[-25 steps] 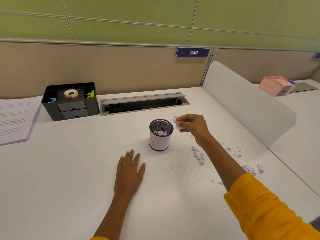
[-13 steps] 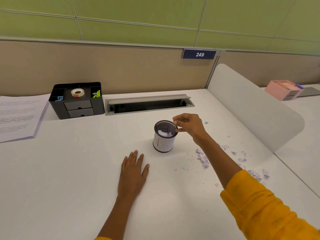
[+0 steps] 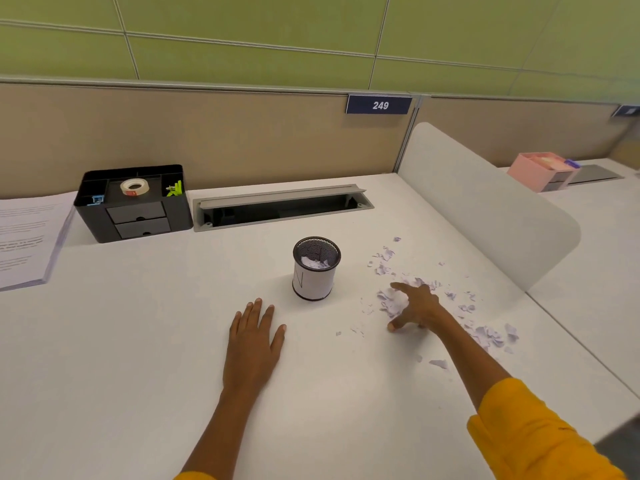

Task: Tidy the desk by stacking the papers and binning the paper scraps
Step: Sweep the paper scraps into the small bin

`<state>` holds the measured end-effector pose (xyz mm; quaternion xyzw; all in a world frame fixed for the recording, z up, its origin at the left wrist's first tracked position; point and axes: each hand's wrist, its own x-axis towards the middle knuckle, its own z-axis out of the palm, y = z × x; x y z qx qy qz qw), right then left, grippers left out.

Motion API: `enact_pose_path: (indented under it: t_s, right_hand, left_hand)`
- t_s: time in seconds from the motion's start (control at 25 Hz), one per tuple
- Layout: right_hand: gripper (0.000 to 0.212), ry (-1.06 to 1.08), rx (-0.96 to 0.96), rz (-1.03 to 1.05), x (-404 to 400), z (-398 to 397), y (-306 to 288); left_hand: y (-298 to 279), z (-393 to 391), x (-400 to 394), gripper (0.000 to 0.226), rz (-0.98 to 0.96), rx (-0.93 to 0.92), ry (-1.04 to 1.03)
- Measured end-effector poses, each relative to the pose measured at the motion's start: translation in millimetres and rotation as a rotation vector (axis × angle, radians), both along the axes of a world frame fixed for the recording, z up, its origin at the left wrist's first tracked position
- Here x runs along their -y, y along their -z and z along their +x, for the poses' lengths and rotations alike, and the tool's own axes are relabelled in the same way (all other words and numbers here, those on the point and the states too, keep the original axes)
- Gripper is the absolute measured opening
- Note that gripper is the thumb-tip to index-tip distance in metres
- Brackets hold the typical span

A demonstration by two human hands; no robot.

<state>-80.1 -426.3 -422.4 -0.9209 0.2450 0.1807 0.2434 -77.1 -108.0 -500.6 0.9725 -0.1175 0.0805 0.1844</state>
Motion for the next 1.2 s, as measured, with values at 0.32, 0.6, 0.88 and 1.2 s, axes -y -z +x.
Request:
enact_pose_path:
  t_s: [0.32, 0.6, 0.88, 1.2]
  right_hand:
    - [0.018, 0.137, 0.288, 0.165, -19.0, -11.5, 6.4]
    - [0.011, 0.294, 0.523, 0.434, -29.4, -4.6, -30.5]
    - [0.019, 0.21, 0.641, 0.586, -65.3, 24.4, -73.5]
    - [0.026, 0.022, 0.637, 0.5, -106.7, 60.1, -80.2]
  left_hand:
    - [-3.1, -2.4, 0.0, 0.059, -0.009, -0.011, 0.003]
    - [-1.9, -1.7, 0.0, 0.063, -0.015, -0.003, 0.003]
    - [-3.9, -2.0, 0.5, 0.059, -0.014, -0.013, 0.001]
    - [-7.9, -4.1, -0.1, 0.07, -0.004, -0.041, -0.008]
